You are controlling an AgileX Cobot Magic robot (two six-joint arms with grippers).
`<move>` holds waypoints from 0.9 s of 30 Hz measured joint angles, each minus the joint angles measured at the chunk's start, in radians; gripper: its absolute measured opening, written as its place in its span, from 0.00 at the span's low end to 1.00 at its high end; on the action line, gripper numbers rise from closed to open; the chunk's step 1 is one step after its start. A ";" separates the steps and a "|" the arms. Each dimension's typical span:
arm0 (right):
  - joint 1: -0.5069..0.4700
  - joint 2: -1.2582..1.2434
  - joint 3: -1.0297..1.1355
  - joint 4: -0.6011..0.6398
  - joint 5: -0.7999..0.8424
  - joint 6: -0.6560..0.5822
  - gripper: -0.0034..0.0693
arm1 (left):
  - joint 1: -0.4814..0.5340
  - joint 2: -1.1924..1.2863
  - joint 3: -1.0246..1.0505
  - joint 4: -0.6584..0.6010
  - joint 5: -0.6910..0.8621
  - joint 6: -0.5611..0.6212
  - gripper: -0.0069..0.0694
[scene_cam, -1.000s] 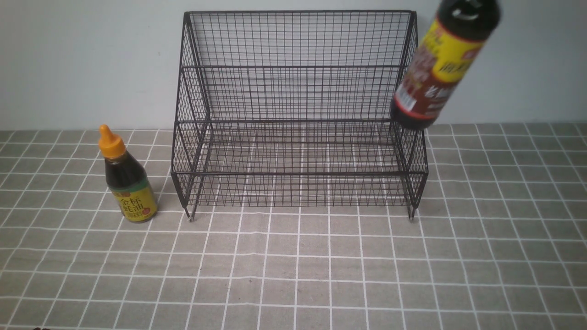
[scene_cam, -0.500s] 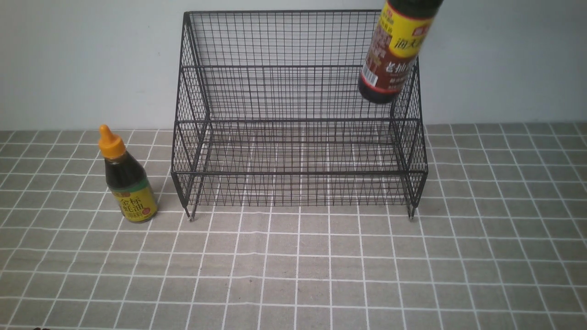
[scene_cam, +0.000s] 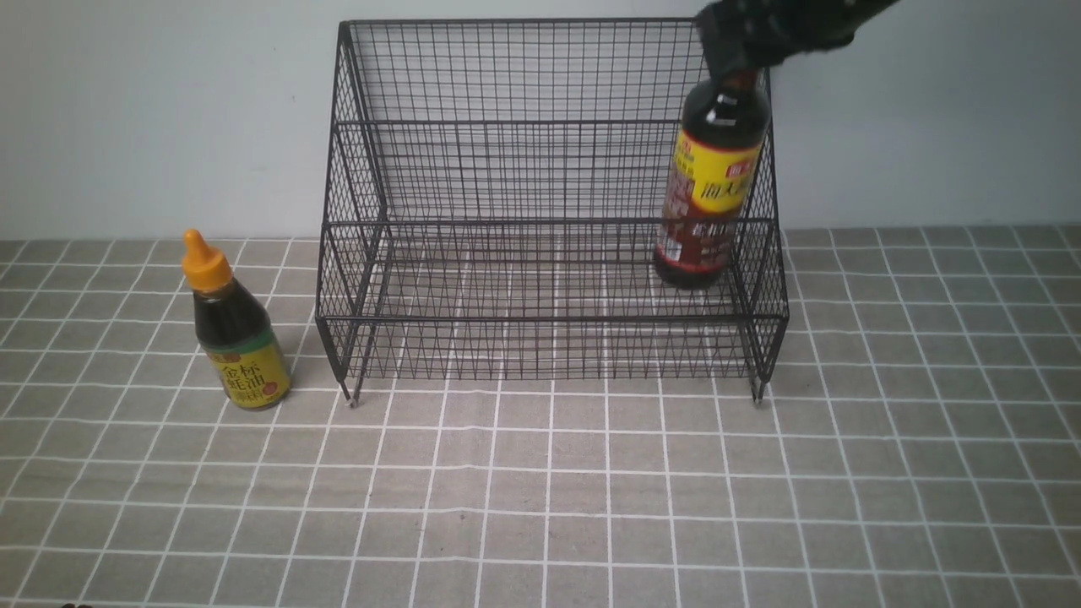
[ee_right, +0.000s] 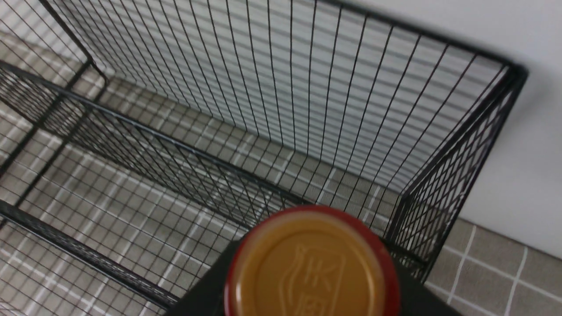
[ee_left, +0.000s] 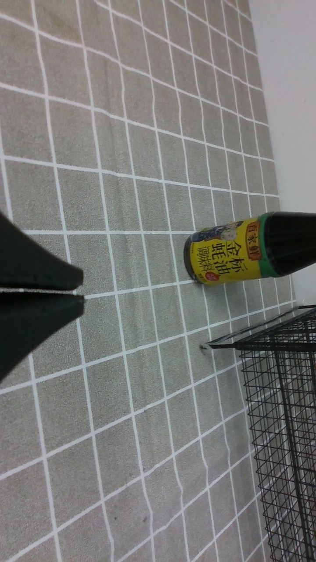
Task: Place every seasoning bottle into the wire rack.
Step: Use the right arm to put the condiment bottle back on the shelf, then use the left arm to grab the condiment bottle closest to it
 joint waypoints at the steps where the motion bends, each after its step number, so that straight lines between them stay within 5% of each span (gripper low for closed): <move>1: 0.000 0.012 0.000 0.000 0.006 0.000 0.43 | 0.000 0.000 0.000 0.000 0.000 0.000 0.08; 6: 0.000 0.026 -0.004 0.005 -0.001 -0.001 0.46 | 0.000 0.000 0.000 0.000 0.000 0.000 0.08; 13: 0.000 -0.025 -0.007 0.013 -0.001 0.000 0.74 | 0.000 0.000 0.000 0.000 0.000 0.000 0.08; 18: 0.000 -0.164 -0.007 -0.021 0.028 0.009 0.77 | 0.000 0.000 0.000 0.000 0.000 0.000 0.08; 22: 0.000 -0.329 -0.011 -0.095 0.114 0.061 0.61 | 0.000 0.000 0.000 0.000 0.000 0.000 0.08; 27: 0.000 -0.589 -0.012 -0.230 0.203 0.157 0.15 | 0.000 0.000 0.000 0.000 0.000 0.000 0.08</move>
